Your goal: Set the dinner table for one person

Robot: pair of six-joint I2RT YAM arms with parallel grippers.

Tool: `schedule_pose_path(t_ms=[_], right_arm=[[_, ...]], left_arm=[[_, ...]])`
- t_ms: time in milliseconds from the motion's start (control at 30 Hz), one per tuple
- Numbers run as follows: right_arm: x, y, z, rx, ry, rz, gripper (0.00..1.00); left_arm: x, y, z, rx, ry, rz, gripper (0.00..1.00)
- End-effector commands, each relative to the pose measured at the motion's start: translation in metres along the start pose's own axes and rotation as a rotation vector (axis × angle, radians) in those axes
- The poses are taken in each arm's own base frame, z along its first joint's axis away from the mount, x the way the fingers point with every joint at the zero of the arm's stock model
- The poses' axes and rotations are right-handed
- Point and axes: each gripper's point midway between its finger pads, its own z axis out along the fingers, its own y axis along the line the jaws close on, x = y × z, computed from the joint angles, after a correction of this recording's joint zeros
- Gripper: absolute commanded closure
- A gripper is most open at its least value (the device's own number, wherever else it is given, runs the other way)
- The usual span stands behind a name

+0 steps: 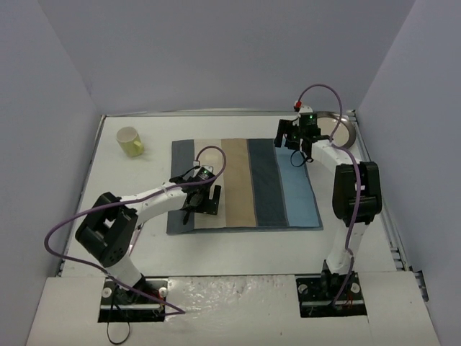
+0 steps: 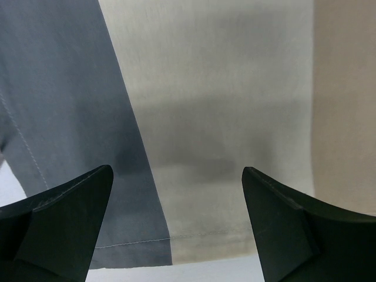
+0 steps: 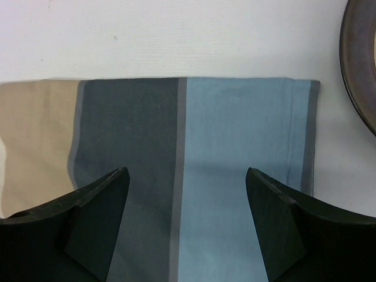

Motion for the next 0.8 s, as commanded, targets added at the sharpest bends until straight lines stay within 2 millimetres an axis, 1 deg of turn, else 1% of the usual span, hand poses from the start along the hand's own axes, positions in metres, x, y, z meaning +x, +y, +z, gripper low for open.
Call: schedule_pose_path(t_ms=[0, 133, 200, 233, 267, 300, 433, 467, 533, 633, 767], right_arm=[[-0.039, 0.011, 0.015, -0.056, -0.109, -0.104, 0.23], [-0.022, 0.006, 0.038, -0.065, -0.069, -0.103, 0.23], [-0.022, 0.006, 0.044, -0.072, -0.063, -0.097, 0.23], [-0.017, 0.003, 0.051, -0.067, -0.052, -0.091, 0.23], [-0.016, 0.001, 0.054, -0.065, -0.048, -0.091, 0.23], [-0.009, -0.002, 0.060, -0.059, -0.032, -0.083, 0.23], [0.001, -0.014, 0.073, -0.037, 0.004, -0.067, 0.23], [-0.001, -0.015, 0.076, -0.036, 0.002, -0.067, 0.22], [0.005, -0.022, 0.082, -0.028, 0.022, -0.059, 0.22], [0.007, -0.030, 0.086, -0.015, 0.031, -0.050, 0.22], [-0.001, -0.039, 0.085, 0.017, 0.019, -0.045, 0.22]], left_arm=[[0.007, -0.007, 0.006, 0.042, 0.006, 0.001, 0.12], [0.036, 0.005, 0.016, 0.002, 0.082, -0.005, 0.12], [0.043, 0.008, 0.017, -0.012, 0.104, -0.010, 0.12], [0.049, 0.012, 0.018, -0.025, 0.121, -0.009, 0.12], [0.052, 0.014, 0.018, -0.036, 0.127, -0.013, 0.12], [0.054, 0.016, 0.018, -0.043, 0.132, -0.014, 0.12], [0.067, 0.028, 0.017, -0.097, 0.172, -0.020, 0.12], [0.069, 0.030, 0.018, -0.106, 0.180, -0.022, 0.12], [0.076, 0.035, 0.017, -0.125, 0.201, -0.027, 0.12], [0.082, 0.041, 0.017, -0.142, 0.216, -0.035, 0.12], [0.090, 0.052, 0.016, -0.180, 0.238, -0.039, 0.12]])
